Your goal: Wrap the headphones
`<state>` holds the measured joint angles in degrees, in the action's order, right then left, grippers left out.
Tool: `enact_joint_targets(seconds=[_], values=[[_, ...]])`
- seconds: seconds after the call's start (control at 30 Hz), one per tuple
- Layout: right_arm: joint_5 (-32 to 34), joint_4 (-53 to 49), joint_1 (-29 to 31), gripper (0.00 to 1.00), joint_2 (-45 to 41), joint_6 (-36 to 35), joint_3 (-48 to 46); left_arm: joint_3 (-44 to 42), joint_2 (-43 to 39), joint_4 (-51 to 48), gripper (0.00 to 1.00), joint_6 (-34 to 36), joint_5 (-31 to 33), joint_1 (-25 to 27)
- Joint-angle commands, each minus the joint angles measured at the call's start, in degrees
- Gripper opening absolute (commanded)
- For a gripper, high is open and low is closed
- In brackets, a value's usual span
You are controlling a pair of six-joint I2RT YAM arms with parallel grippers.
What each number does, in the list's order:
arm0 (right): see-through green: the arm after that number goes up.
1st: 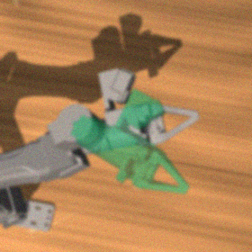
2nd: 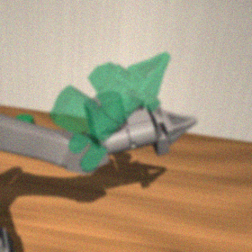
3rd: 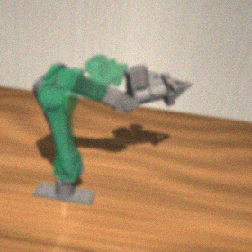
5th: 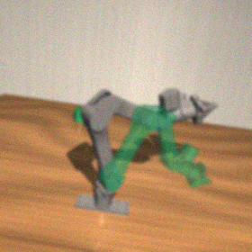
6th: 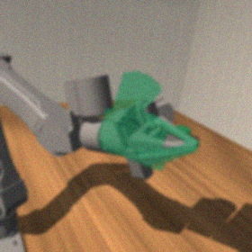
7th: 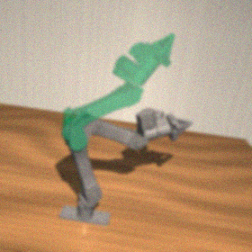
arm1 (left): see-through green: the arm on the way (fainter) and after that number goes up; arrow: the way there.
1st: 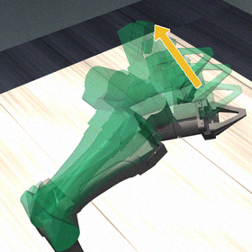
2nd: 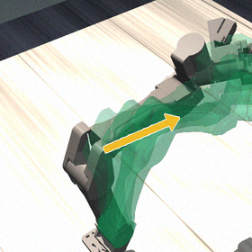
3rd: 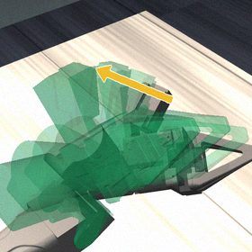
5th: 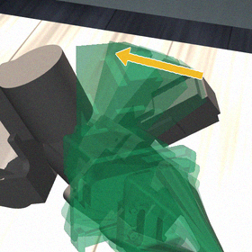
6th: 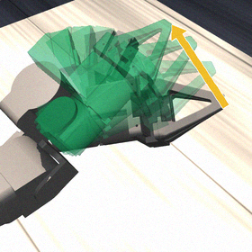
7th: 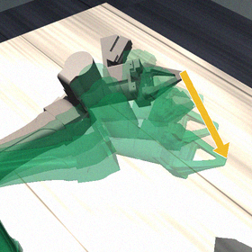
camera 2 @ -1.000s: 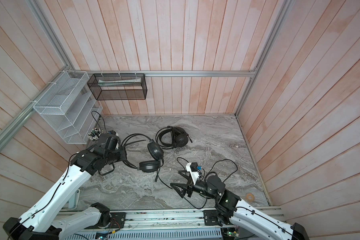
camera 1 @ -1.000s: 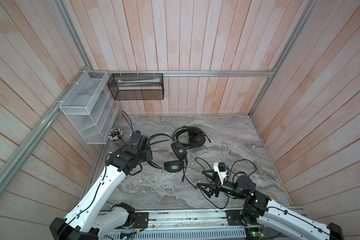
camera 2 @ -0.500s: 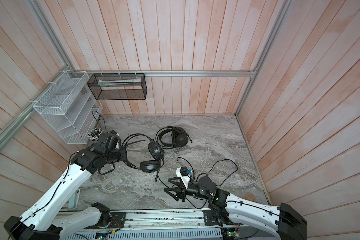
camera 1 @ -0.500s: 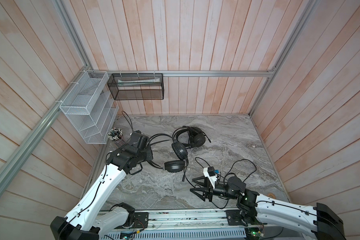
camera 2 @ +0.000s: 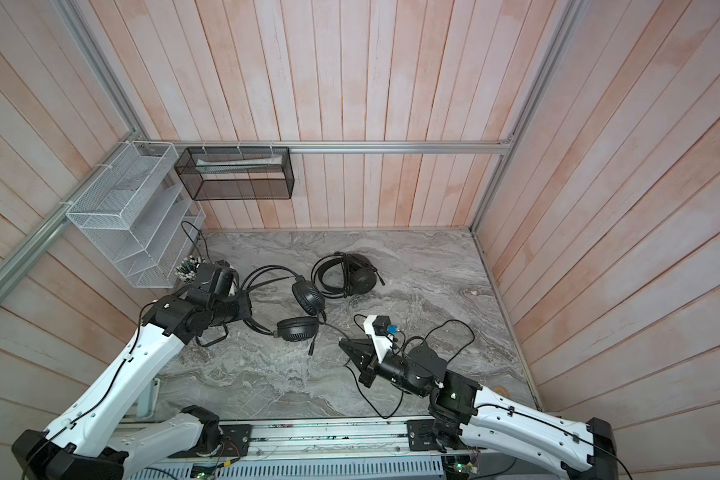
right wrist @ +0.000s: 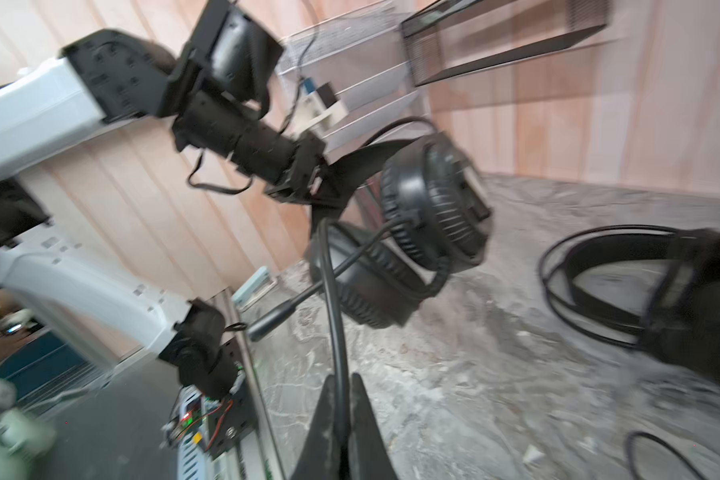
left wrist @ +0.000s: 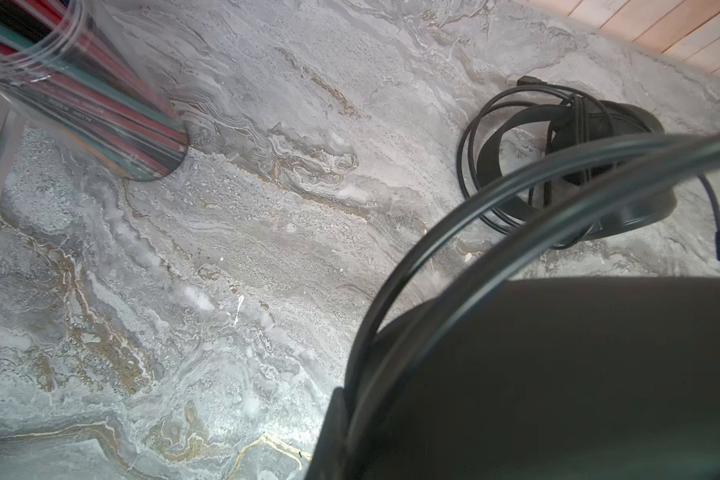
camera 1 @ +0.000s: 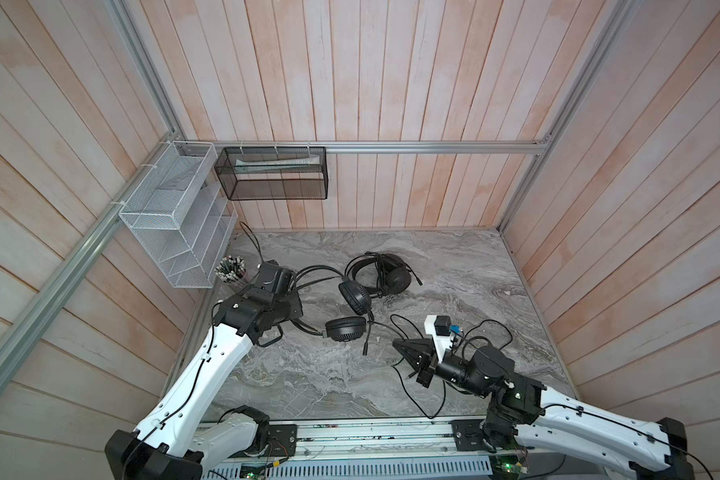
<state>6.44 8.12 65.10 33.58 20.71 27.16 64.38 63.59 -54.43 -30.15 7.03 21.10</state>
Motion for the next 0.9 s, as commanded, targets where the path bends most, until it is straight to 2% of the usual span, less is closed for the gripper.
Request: enact_joint_targets(seconds=[0.0,0.13,0.27,0.4,0.6,0.87], values=[[10.0,-12.3,0.0,0.0,0.9,-2.6,4.2,0.1,-0.1,3.3,0.0,-0.2,-2.6,-0.5],[0.6,-12.4,0.5,0.0,5.5,-4.4,7.4,-0.2,0.2,3.8,0.0,0.7,-3.0,-0.6],[-3.8,-17.3,0.9,0.0,10.0,-9.9,14.3,-1.4,0.3,4.1,0.0,2.7,-1.6,-0.3],[0.3,-26.5,0.9,0.0,17.9,-14.8,24.5,-3.2,0.4,4.6,0.0,6.0,0.7,2.6],[7.9,-29.3,0.8,0.0,25.0,-21.0,33.4,-6.2,-1.9,6.9,0.0,10.8,6.5,9.5],[10.5,-29.0,-3.9,0.02,34.9,-25.8,42.0,-9.4,-6.3,10.3,0.0,14.7,3.8,14.8]])
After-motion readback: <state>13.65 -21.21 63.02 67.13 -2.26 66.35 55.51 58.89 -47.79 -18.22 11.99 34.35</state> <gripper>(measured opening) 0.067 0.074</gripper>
